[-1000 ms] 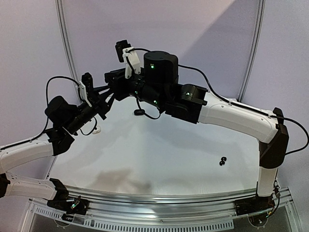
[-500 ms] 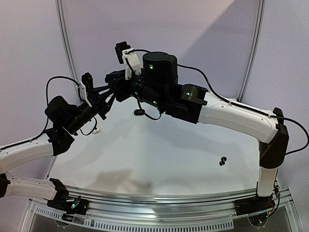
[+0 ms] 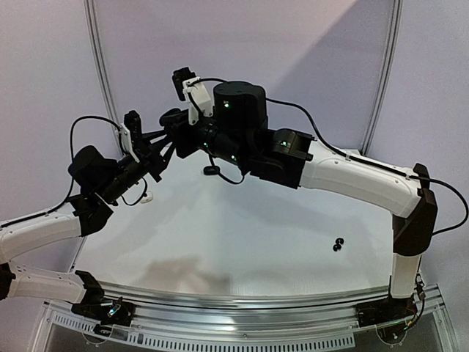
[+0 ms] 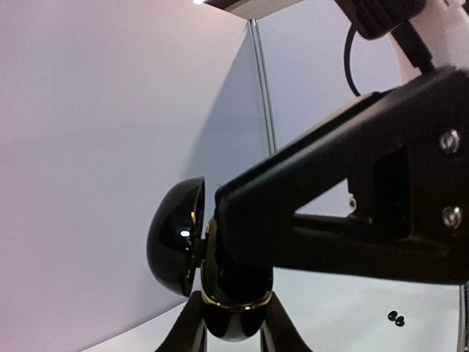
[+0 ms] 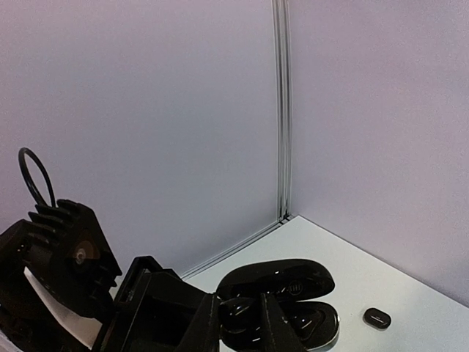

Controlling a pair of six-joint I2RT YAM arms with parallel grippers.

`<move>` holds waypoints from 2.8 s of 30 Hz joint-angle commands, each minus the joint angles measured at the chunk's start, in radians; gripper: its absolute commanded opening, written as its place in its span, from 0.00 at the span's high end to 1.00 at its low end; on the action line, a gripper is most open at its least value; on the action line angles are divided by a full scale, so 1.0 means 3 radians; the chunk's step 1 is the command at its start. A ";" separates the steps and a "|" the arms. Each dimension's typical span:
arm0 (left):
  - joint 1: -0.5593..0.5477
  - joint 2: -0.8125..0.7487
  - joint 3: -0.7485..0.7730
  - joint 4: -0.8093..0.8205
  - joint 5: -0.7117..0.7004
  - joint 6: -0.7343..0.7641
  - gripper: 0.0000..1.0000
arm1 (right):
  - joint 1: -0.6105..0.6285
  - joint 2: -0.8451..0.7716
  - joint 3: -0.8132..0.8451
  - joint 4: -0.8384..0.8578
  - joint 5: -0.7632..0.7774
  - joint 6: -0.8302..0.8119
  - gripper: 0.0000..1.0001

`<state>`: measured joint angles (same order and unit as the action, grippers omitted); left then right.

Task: Insert the wireless bluetooth earbuds into the charging case

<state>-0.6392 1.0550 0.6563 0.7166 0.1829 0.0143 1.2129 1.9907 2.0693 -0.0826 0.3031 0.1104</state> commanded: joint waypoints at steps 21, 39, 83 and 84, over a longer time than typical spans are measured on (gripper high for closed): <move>-0.0002 -0.0098 -0.0065 0.0050 0.0091 0.0001 1.00 | 0.0016 0.0090 -0.0114 -0.0163 0.0163 -0.0256 0.81; -0.0002 -0.0116 -0.0052 -0.0087 0.0226 -0.0208 1.00 | 0.0017 0.0090 -0.0111 -0.0212 0.0246 -0.0311 0.74; 0.0009 -0.0167 -0.0044 -0.0328 0.0398 -0.0455 1.00 | 0.0017 0.0037 -0.0095 -0.0285 0.0298 -0.0332 0.53; 0.0009 -0.0167 -0.0044 -0.0328 0.0395 -0.0457 1.00 | 0.0016 0.0033 -0.0094 -0.0287 0.0301 -0.0387 0.53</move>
<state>-0.6376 1.0271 0.6441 0.5804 0.2714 -0.1238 1.2259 1.9984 2.0541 -0.1413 0.3508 0.0154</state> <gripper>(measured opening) 0.232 0.466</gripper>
